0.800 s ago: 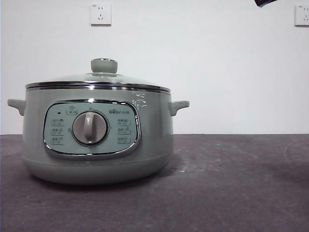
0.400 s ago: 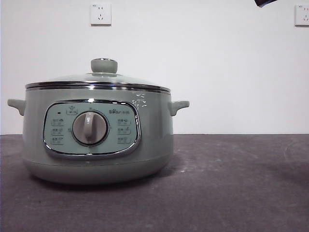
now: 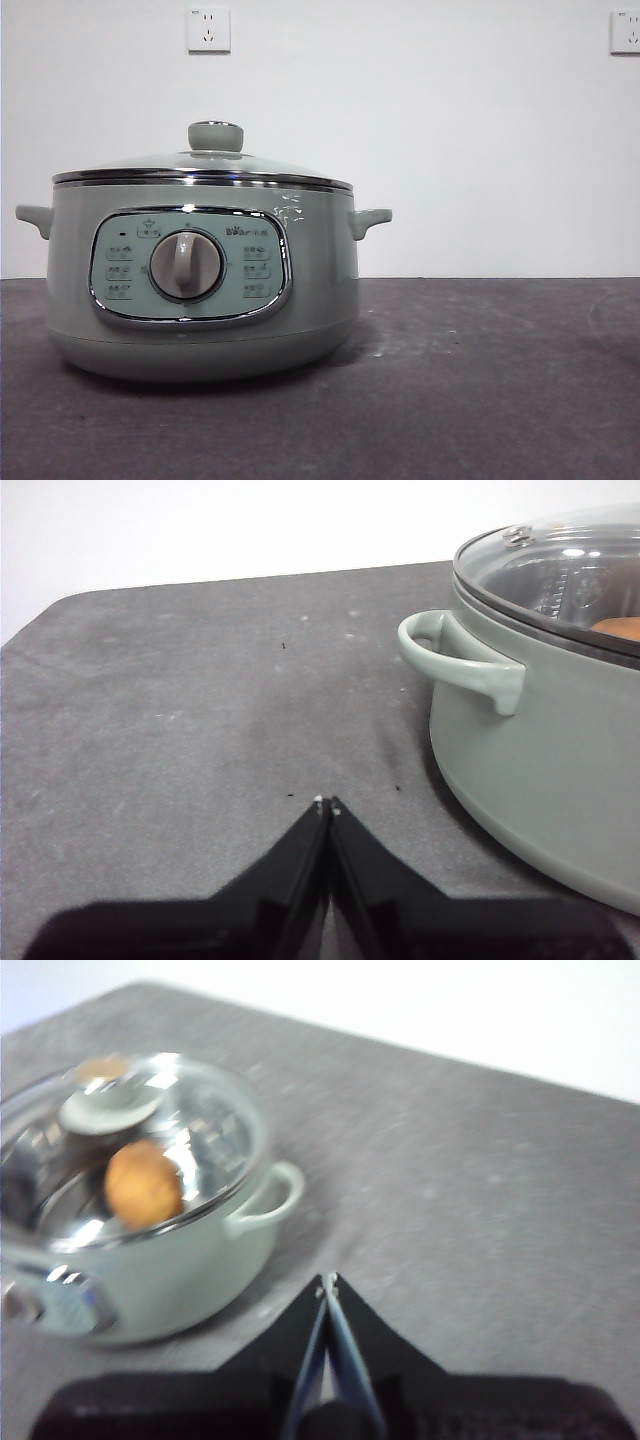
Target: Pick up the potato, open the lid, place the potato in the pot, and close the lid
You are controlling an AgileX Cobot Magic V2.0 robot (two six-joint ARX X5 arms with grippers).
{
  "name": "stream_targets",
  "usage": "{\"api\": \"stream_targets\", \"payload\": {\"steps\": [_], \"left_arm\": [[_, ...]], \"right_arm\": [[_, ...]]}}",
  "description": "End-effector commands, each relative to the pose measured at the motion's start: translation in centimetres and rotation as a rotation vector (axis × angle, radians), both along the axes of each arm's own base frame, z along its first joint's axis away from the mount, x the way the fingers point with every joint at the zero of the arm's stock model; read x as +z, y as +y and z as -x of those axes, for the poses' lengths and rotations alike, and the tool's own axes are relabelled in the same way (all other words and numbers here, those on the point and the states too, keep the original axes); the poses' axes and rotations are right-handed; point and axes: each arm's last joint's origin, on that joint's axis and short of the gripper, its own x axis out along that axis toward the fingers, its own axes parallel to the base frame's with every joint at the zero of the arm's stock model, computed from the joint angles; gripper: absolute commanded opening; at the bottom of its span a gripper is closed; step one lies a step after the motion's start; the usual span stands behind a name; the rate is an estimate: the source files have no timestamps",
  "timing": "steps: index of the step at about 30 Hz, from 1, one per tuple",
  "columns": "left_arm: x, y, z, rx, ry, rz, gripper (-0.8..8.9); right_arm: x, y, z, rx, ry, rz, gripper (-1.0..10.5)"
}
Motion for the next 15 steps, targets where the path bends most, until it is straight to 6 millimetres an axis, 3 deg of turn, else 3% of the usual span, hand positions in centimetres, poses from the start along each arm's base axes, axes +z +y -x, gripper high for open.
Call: {"api": "stream_targets", "payload": {"steps": [1,6,15], "left_arm": [[-0.5,0.0,-0.1,0.006,0.01,-0.001,-0.03],[-0.5,0.0,-0.1,0.006,0.01,-0.001,-0.03],[-0.5,0.0,-0.1,0.006,0.01,-0.001,-0.03]], "right_arm": [[-0.6,-1.4,0.1,-0.01,-0.008,-0.04,0.0],[-2.6,-3.7,0.6,-0.078,-0.065,-0.112,0.0],[-8.8,-5.9,1.4,-0.289,-0.236,-0.138,0.0]]}}
